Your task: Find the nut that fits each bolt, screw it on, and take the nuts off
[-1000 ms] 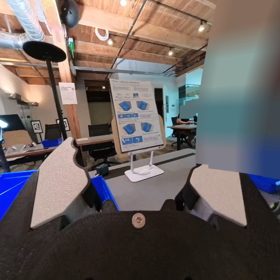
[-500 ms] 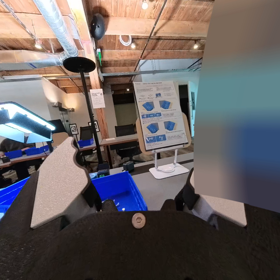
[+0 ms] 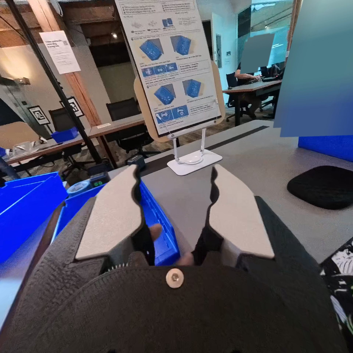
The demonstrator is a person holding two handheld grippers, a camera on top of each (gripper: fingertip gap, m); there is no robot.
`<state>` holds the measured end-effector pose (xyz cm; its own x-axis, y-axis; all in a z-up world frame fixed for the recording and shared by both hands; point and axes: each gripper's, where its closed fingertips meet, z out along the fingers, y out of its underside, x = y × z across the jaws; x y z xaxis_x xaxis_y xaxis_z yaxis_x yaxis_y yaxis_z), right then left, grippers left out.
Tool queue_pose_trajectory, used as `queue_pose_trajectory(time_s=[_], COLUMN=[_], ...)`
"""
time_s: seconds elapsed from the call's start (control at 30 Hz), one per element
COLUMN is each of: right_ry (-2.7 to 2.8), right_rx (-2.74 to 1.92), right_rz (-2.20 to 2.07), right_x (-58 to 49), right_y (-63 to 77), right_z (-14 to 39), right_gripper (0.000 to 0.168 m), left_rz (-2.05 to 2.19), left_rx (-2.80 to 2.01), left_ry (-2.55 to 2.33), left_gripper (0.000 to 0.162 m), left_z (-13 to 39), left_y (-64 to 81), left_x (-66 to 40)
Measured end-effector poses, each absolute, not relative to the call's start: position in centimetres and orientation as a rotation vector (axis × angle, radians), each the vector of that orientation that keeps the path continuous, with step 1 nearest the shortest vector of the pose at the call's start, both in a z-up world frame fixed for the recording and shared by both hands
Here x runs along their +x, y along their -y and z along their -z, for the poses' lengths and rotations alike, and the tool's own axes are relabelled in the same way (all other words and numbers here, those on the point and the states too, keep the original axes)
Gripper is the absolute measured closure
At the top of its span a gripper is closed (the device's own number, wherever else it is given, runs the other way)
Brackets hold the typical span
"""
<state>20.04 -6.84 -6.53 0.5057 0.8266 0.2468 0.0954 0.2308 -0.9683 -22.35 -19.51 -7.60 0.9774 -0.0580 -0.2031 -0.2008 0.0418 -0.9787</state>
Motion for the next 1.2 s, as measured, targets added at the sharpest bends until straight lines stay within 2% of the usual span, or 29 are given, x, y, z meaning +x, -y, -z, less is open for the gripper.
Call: queue_pose_trajectory(time_s=[0.07, 0.13, 0.17, 0.3, 0.47, 0.67, 0.93, 1.2], right_ry=[0.91, 0.884, 0.892, 1.04, 1.171, 1.159, 1.098, 1.113], right_rx=[-1.298, -1.322, -1.328, -1.338, -1.321, -1.222, -1.089, -1.067], right_rz=[-0.63, -0.633, -0.651, -0.723, -0.787, -0.831, -0.946, -1.019], right_x=[19.8, 19.3, 18.5, 13.4, 6.8, 0.9, -3.7, -6.1], right_y=[5.8, 4.6, 4.1, 2.4, -0.7, -4.8, -6.5, -6.8], right_z=[6.9, 7.1, 7.1, 7.0, 6.2, 1.2, -3.6, -1.2], right_gripper=[0.131, 0.155, 0.162, 0.167, 0.168, 0.166, 0.164, 0.163], left_rz=[-0.019, 0.058, 0.061, -0.061, -0.095, -0.106, 0.1, 0.272], left_rx=[-1.522, -1.522, -1.518, -1.598, -1.594, -1.567, -1.494, -1.48], left_ry=[-0.196, -0.197, -0.201, -0.33, -0.446, -0.512, -0.536, -0.581], left_gripper=[0.131, 0.155, 0.161, 0.162, 0.162, 0.161, 0.161, 0.162], left_z=[7.8, 7.9, 7.6, 5.4, 0.2, -3.0, -1.9, 0.1], left_y=[18.6, 17.7, 17.0, 13.2, 8.2, 2.7, -2.0, -4.5], left_x=[-21.9, -21.5, -21.7, -22.9, -23.1, -20.2, -16.5, -14.8])
